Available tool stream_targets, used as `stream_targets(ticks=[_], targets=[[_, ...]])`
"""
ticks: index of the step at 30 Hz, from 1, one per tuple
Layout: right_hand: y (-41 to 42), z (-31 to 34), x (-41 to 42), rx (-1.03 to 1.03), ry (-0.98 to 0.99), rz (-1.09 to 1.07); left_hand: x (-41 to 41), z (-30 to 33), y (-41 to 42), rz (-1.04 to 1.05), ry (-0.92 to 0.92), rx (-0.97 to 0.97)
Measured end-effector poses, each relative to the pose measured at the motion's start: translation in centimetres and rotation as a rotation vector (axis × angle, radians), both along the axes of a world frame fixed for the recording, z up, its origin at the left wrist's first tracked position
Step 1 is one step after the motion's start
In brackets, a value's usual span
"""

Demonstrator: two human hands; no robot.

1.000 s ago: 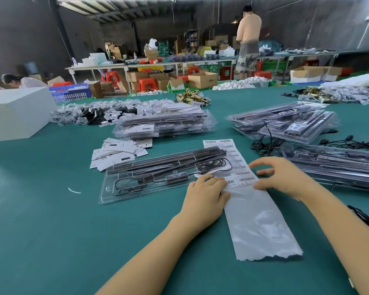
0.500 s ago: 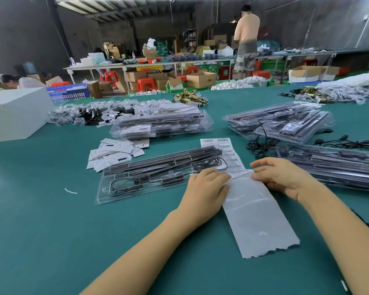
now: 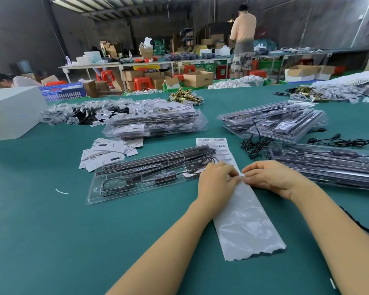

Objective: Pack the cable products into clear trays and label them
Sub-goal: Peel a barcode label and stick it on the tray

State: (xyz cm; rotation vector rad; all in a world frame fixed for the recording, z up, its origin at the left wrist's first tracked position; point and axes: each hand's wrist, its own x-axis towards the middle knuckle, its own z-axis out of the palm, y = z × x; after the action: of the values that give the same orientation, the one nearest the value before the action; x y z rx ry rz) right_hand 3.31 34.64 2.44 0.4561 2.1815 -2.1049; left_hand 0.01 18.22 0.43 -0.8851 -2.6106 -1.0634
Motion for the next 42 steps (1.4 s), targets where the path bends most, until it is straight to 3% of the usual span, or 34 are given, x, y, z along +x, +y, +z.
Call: stream_targets(ticks=[10, 17, 20, 26, 30, 35, 39, 42], targets=[[-0.1, 0.2, 0.1, 0.026, 0.015, 0.021, -0.1, 0.0, -0.1, 0.041, -0.078, 0.122], [-0.5, 0.8, 0.4, 0.111, 0.014, 0.025, 0.0, 0.3, -1.0, 0.156, -0.201, 0.430], [-0.6, 0.7, 0.4, 0.235, 0.025, 0.028, -0.2, 0.6, -1.6, 0.236, -0.286, 0.590], [-0.6, 0.3, 0.0, 0.527, 0.020, 0.028, -1.4, 4.1, -4.3, 0.364, -0.285, 0.853], [-1.2, 0.3, 0.1, 0.758, -0.006, 0.024, -2.4, 9.3, -7.8, 0.389, -0.179, 0.979], [-3.0, 0.6, 0.6, 1.016, 0.090, -0.097, -2.2, 10.8, -12.3, 0.489, 0.064, 0.781], [-5.6, 1.7, 0.9, 0.933, 0.300, -0.151, -1.4, 7.4, -15.0, 0.520, 0.232, 0.434], [-8.6, 2.6, 1.3, 0.769, 0.413, -0.099, -0.8, 4.0, -17.6, 0.497, 0.601, 0.092]])
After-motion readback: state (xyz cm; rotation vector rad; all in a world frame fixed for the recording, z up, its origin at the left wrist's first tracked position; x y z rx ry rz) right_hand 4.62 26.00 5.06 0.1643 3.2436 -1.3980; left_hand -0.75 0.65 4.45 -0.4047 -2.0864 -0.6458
